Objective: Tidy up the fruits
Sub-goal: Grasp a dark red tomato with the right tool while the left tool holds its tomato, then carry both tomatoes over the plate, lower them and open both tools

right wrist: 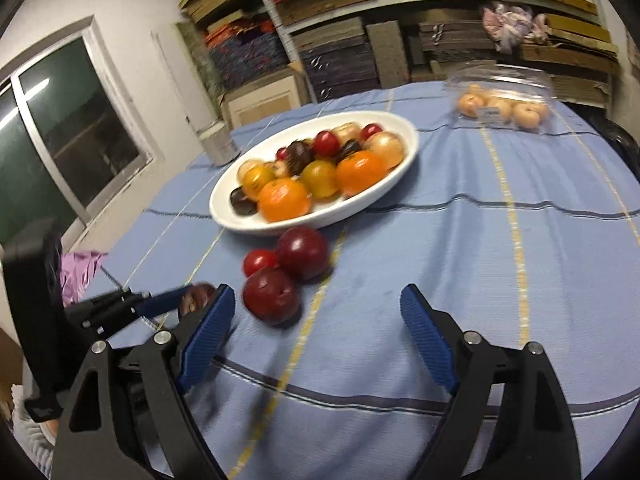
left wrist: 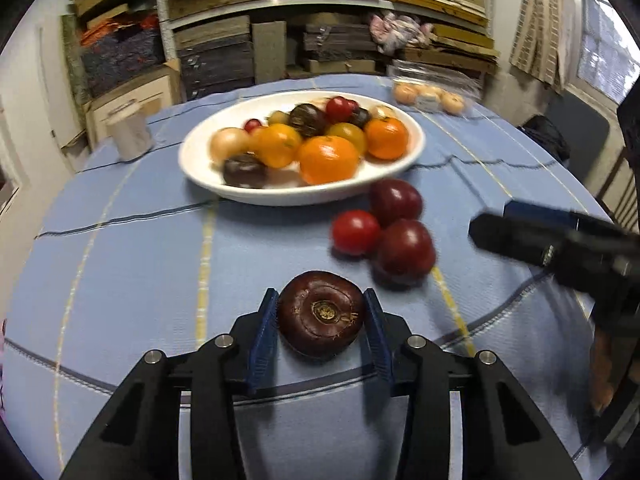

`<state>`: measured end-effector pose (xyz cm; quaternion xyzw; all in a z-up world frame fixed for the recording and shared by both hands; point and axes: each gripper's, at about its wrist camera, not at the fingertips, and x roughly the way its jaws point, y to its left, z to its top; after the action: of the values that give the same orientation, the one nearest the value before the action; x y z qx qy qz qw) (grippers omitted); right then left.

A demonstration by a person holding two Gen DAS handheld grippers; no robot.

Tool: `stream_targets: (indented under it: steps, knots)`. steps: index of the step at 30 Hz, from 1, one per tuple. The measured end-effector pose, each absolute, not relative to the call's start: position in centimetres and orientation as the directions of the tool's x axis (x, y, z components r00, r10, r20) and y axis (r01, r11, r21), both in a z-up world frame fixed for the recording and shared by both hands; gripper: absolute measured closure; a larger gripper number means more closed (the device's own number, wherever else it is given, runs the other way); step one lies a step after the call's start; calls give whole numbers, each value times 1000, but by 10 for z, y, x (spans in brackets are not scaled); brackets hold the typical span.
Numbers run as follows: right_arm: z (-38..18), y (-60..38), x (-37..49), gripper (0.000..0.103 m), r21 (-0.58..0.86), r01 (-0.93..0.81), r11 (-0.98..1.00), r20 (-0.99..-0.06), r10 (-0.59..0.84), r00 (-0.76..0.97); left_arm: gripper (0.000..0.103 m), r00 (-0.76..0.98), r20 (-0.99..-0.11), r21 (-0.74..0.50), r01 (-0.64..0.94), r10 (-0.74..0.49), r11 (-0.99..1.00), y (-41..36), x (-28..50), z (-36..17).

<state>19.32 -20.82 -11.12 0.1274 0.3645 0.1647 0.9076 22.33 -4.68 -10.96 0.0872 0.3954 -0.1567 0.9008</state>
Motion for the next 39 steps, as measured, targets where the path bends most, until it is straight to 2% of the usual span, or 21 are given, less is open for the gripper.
stream_targets:
  steps: [4, 8, 15, 23, 30, 39]
  knots:
    - [-113, -185, 198, 26, 309, -233, 922, -642, 383, 664, 60, 634, -746, 26, 330, -202, 943, -39, 226, -110]
    - [-119, -172, 208, 37, 315, -232, 920, -664, 388, 639, 60, 626, -754, 28, 335, -200, 942, -38, 226, -113]
    - [-130, -161, 219, 64, 335, -235, 912, -690, 408, 599, 60, 620, -758, 22, 336, -203, 941, -37, 227, -115]
    - [-125, -169, 211, 64, 358, -252, 899, -667, 435, 605, 60, 670, -718, 68, 332, -185, 941, -41, 220, -107]
    - [-98, -198, 198, 64, 399, -222, 890, -595, 435, 676, 60, 722, -669, 97, 317, -174, 943, -41, 219, -87]
    - [-29, -226, 261, 64, 335, -179, 925, -527, 342, 778, 60, 758, -629, 143, 328, -170, 934, -63, 306, -30]
